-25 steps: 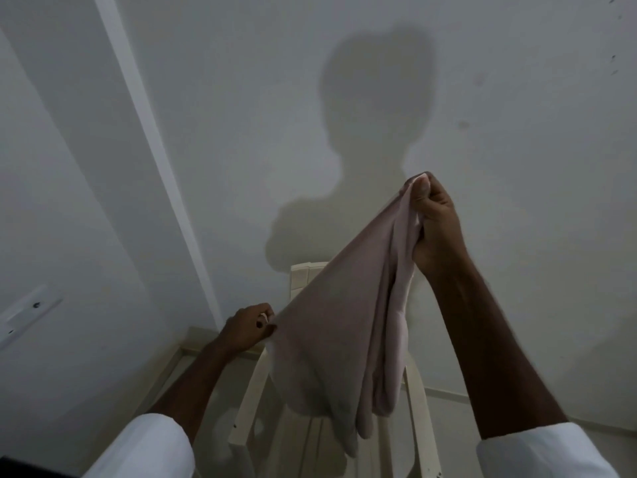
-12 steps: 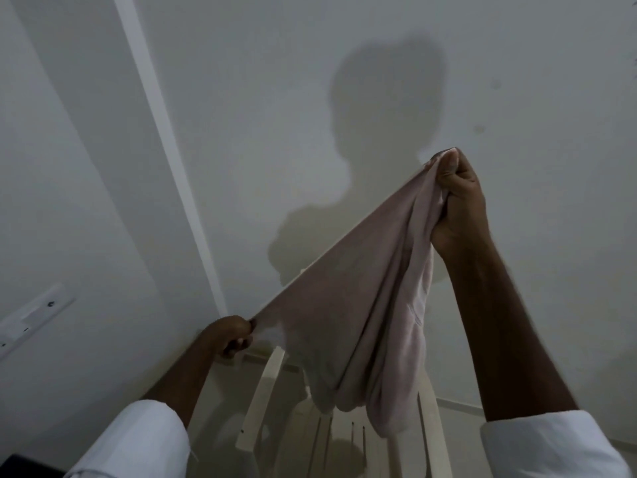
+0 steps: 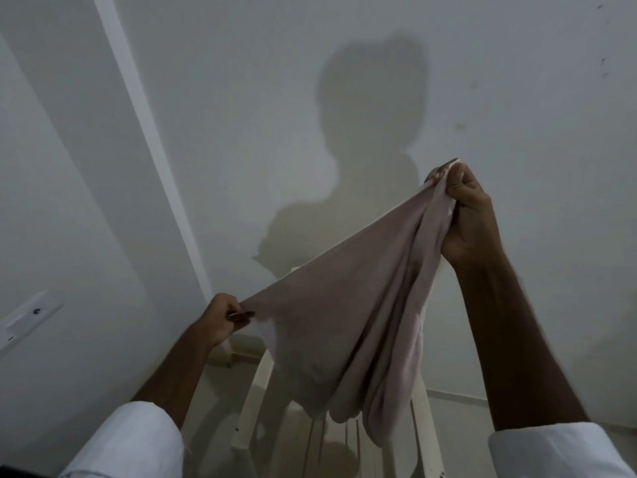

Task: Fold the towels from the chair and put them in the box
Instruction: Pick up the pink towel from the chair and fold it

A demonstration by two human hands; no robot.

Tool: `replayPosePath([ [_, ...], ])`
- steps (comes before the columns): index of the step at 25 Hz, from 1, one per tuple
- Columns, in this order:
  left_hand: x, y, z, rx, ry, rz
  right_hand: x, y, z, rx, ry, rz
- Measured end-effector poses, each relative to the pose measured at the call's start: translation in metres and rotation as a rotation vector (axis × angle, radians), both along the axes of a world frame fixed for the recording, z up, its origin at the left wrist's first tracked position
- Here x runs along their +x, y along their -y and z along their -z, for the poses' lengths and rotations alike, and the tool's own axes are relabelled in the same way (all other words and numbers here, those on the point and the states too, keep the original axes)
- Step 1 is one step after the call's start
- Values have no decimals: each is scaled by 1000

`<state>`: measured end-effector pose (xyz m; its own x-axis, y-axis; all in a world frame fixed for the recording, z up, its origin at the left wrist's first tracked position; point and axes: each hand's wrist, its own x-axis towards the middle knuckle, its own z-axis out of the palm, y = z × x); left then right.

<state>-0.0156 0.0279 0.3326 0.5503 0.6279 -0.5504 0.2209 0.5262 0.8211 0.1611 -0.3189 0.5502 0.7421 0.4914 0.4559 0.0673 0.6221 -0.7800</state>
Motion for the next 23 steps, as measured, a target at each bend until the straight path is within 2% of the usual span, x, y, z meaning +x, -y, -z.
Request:
replayPosePath([
  [2,6,1,-3,-33,129,-109,0,9,4,-34,39,-78],
  [5,15,6,-9,178,93,-210,-4,19,12,-137,123,-161],
  [7,23,11,-16,296,107,-200,-9,22,18,-273,202,-145],
  [9,31,18,-30,406,160,-143,-14,22,24,-393,248,-105],
  [13,42,52,-71,666,295,30,-17,16,26,-454,193,4],
  [15,45,73,-84,766,356,136,-19,12,31,-521,252,10],
  [18,48,94,-93,858,412,267,-27,5,38,-608,362,-69],
  [23,48,116,-109,954,494,364,-36,-14,45,-566,389,-109],
])
